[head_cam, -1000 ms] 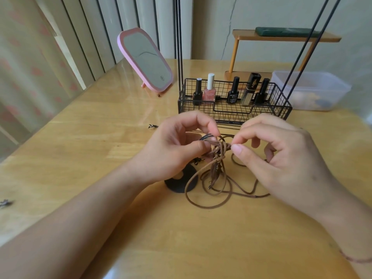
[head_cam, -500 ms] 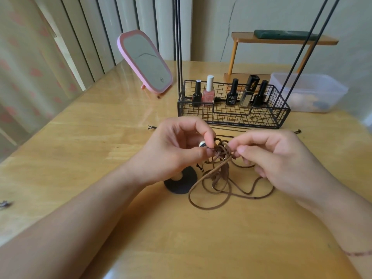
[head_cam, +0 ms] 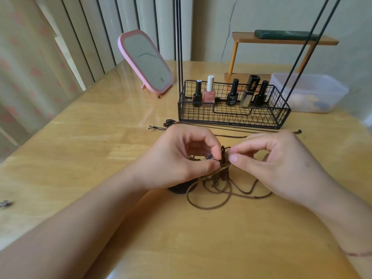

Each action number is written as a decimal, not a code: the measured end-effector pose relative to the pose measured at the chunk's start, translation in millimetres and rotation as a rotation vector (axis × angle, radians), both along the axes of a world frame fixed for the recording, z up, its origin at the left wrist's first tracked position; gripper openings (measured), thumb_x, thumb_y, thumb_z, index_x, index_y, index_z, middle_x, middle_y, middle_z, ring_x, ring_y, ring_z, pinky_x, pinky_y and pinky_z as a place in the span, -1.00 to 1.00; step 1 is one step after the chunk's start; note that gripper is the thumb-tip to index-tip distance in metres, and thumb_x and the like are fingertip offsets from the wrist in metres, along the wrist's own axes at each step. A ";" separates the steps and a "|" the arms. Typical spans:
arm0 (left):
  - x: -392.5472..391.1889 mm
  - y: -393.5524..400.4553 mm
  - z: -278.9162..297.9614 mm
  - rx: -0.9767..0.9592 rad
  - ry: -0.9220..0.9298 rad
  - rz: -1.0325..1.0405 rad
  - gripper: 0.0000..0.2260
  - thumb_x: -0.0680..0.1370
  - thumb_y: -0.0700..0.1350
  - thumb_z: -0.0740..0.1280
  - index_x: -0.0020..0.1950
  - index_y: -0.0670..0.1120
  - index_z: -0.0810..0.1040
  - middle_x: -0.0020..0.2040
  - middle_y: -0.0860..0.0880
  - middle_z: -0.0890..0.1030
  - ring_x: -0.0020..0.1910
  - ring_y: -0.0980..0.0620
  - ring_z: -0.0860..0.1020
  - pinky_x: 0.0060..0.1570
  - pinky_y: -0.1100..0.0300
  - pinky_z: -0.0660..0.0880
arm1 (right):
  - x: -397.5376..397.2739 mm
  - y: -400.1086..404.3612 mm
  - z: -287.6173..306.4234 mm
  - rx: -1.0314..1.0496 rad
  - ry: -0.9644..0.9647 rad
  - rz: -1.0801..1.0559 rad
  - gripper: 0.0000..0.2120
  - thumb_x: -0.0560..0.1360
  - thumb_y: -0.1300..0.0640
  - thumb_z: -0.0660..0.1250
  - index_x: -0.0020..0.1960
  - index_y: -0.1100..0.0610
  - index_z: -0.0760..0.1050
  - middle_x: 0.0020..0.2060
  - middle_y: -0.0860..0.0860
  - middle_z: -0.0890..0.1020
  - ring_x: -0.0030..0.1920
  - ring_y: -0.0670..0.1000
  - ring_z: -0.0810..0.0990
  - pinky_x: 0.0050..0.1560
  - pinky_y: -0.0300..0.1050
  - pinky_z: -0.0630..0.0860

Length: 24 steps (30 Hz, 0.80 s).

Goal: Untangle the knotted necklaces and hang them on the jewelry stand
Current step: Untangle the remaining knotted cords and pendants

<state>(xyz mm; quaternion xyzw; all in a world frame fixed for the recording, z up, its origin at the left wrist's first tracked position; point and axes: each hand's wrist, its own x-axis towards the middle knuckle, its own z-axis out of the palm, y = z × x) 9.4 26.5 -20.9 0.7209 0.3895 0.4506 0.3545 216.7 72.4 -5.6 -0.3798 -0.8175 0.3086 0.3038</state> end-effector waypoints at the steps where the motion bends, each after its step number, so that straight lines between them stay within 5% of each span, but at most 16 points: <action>1: 0.1 -0.2 0.0 0.023 0.026 0.011 -0.81 0.44 -0.39 0.45 -0.12 -0.10 0.61 -0.18 0.01 0.61 -0.19 0.08 0.60 -0.05 0.27 0.51 | 0.1 0.3 -0.4 0.004 -0.009 -0.005 -0.90 0.40 0.09 0.51 -0.18 -0.11 0.71 -0.23 -0.18 0.71 -0.25 -0.08 0.62 -0.33 -0.39 0.41; 4: 0.6 0.1 0.1 0.147 0.167 0.040 -0.85 0.44 -0.40 0.47 -0.13 -0.16 0.64 -0.17 -0.01 0.63 -0.16 0.06 0.62 -0.05 0.30 0.50 | -0.9 -1.6 -1.9 0.030 -0.028 -0.039 -0.94 0.37 0.03 0.49 -0.21 -0.14 0.70 -0.27 -0.22 0.69 -0.23 -0.06 0.64 -0.19 -0.15 0.55; 8: 2.6 -0.6 -0.3 0.239 0.241 0.050 -0.86 0.45 -0.38 0.48 -0.13 -0.15 0.65 -0.17 0.00 0.65 -0.13 0.03 0.64 -0.04 0.29 0.51 | -4.5 -7.6 -1.8 0.141 -0.034 -0.102 -0.93 0.28 0.00 0.41 -0.29 -0.12 0.69 -0.36 -0.17 0.65 -0.34 -0.03 0.60 -0.27 0.01 0.59; 17: -4.4 4.5 -1.5 0.037 -0.036 0.113 -0.97 0.51 -0.36 0.35 -0.09 -0.27 0.57 -0.21 -0.20 0.57 -0.22 0.06 0.55 -0.16 0.31 0.46 | 1.5 -3.6 6.2 0.206 0.149 -0.184 -0.82 0.37 0.25 0.44 -0.27 -0.03 0.57 -0.36 -0.09 0.64 -0.35 -0.17 0.61 -0.37 -0.44 0.42; 24: 0.3 3.6 -2.1 -0.029 0.023 0.128 -0.83 0.51 -0.26 0.33 0.09 -0.14 0.54 -0.16 -0.18 0.50 -0.19 -0.11 0.53 -0.22 0.00 0.54 | -1.5 -6.7 12.2 -0.152 0.353 -0.119 -0.82 0.51 0.38 0.29 -0.19 0.16 0.51 -0.27 0.04 0.72 -0.24 0.05 0.74 -0.41 0.03 0.64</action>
